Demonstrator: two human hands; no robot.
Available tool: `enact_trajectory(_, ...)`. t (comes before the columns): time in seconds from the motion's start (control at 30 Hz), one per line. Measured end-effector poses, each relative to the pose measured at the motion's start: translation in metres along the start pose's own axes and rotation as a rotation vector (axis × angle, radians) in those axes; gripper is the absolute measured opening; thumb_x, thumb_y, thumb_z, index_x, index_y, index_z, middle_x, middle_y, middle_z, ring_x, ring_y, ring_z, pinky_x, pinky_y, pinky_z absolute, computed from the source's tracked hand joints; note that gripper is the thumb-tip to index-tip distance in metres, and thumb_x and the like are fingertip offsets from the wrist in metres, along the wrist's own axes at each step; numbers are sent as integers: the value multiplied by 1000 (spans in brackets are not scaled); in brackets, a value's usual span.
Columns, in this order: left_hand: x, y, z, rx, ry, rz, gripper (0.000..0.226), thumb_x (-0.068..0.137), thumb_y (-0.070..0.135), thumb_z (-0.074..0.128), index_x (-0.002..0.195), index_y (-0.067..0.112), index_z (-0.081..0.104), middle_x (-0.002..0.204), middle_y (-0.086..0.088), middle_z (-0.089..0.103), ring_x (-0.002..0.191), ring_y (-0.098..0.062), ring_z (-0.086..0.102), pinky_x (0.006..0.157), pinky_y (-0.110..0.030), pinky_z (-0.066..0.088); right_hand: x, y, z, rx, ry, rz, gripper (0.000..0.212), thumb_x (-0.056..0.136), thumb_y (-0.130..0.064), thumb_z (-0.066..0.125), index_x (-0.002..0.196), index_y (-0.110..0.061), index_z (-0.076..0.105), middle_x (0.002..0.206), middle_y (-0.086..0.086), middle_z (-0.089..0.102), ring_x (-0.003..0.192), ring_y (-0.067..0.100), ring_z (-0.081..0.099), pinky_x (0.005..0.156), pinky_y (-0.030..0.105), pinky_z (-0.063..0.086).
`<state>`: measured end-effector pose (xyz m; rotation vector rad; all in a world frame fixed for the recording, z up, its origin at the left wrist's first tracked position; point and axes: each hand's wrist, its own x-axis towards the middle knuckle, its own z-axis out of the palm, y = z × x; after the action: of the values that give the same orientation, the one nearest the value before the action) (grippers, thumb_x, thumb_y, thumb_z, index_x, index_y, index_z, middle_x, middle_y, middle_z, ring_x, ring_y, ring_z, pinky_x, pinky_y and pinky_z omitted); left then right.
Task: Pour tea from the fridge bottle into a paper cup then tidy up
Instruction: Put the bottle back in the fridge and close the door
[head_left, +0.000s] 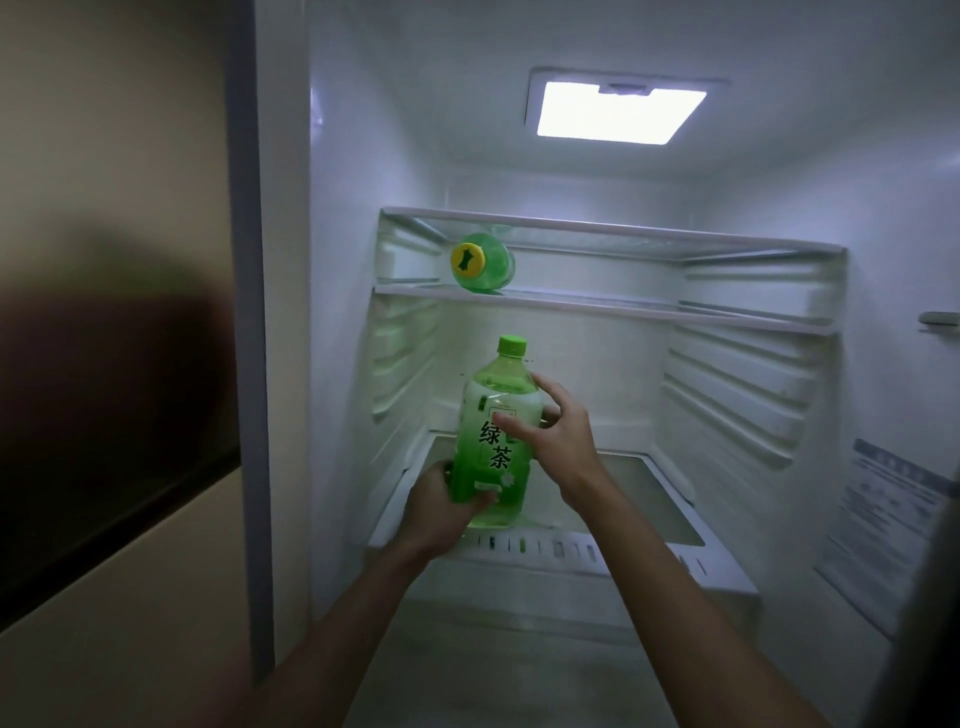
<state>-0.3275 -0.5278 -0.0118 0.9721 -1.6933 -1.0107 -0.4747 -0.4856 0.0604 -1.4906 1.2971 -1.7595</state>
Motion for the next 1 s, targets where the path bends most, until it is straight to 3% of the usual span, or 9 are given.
enact_trajectory(0.3, 33, -3, 16, -79, 102, -4, 48, 67, 17, 84, 110, 15, 63, 102, 1, 72, 95, -16, 70, 84, -45, 58, 44, 25, -1, -21, 11, 6, 80, 66, -16, 89, 136, -26, 52, 112, 12, 68, 99, 25, 70, 83, 45, 60)
enact_trajectory(0.43, 46, -9, 19, -81, 85, -11, 45, 65, 14, 84, 106, 17, 68, 98, 2, 75, 92, -15, 72, 82, -45, 59, 55, 33, 1, -44, -14, -13, 80, 67, -17, 89, 137, -27, 51, 112, 10, 67, 101, 23, 68, 83, 41, 60)
enact_trajectory(0.5, 49, -10, 19, -67, 79, -13, 41, 70, 11, 82, 107, 16, 67, 100, 1, 75, 93, -13, 71, 79, -39, 59, 58, 38, 3, -52, -20, -22, 81, 67, -18, 89, 137, -26, 50, 114, 9, 67, 103, 22, 67, 83, 40, 60)
enact_trajectory(0.67, 50, -9, 20, -75, 53, -20, 32, 81, 1, 72, 109, 13, 63, 93, 7, 70, 85, -2, 66, 55, -5, 47, 68, 48, 4, -78, -23, -6, 89, 67, -30, 88, 144, -25, 44, 123, 7, 64, 108, 20, 65, 88, 42, 58)
enact_trajectory(0.73, 52, -10, 20, -39, 63, -20, 32, 82, 2, 72, 112, 11, 62, 93, 9, 67, 82, 4, 61, 52, -2, 43, 69, 51, 5, -99, -25, 6, 95, 63, -43, 88, 145, -29, 43, 125, 5, 64, 110, 20, 64, 90, 44, 57)
enact_trajectory(0.83, 53, -11, 22, 8, 60, -41, 33, 84, 2, 69, 115, 10, 61, 93, 10, 66, 82, 5, 59, 50, -2, 43, 68, 51, 6, -153, -43, 29, 95, 69, -44, 84, 149, -31, 35, 134, 5, 58, 116, 19, 60, 94, 45, 55)
enact_trajectory(0.93, 51, -7, 19, 114, 72, -24, 35, 85, 9, 70, 118, 12, 58, 102, 4, 65, 89, -2, 61, 59, -5, 45, 61, 43, 5, -258, -77, 38, 95, 78, -43, 77, 153, -28, 21, 148, 0, 45, 128, 19, 51, 103, 45, 48)
enact_trajectory(1.0, 51, -4, 17, 309, 97, 7, 42, 84, 19, 70, 122, 12, 53, 115, -5, 61, 105, -18, 61, 79, -22, 50, 54, 37, 1, -401, -91, 40, 81, 86, -41, 70, 151, -21, 27, 142, -1, 49, 128, 19, 49, 101, 40, 48)
